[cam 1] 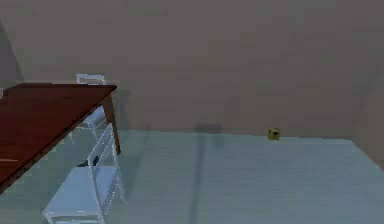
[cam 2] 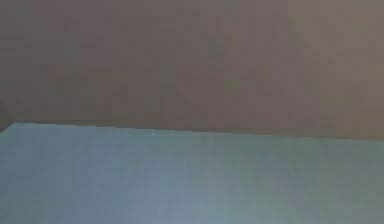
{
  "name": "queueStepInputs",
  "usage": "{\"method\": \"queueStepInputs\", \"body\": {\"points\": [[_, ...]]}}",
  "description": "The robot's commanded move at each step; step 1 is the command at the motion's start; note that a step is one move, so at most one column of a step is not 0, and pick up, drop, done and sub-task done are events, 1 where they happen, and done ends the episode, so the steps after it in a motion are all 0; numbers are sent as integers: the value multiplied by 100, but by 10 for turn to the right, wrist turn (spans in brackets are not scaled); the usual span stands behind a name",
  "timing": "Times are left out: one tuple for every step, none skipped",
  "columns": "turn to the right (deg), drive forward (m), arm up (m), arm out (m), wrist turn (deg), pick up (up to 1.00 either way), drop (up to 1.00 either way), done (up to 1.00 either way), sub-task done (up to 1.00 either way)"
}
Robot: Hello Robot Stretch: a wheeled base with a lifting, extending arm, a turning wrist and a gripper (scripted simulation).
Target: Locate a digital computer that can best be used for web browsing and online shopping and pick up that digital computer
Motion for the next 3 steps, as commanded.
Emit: {"method": "queueStepInputs", "body": {"points": [[0,50,0,0,0,0,0,0,0],[0,35,0,0,0,0,0,0,0],[-450,0,0,0,0,0,0,0,0]]}}
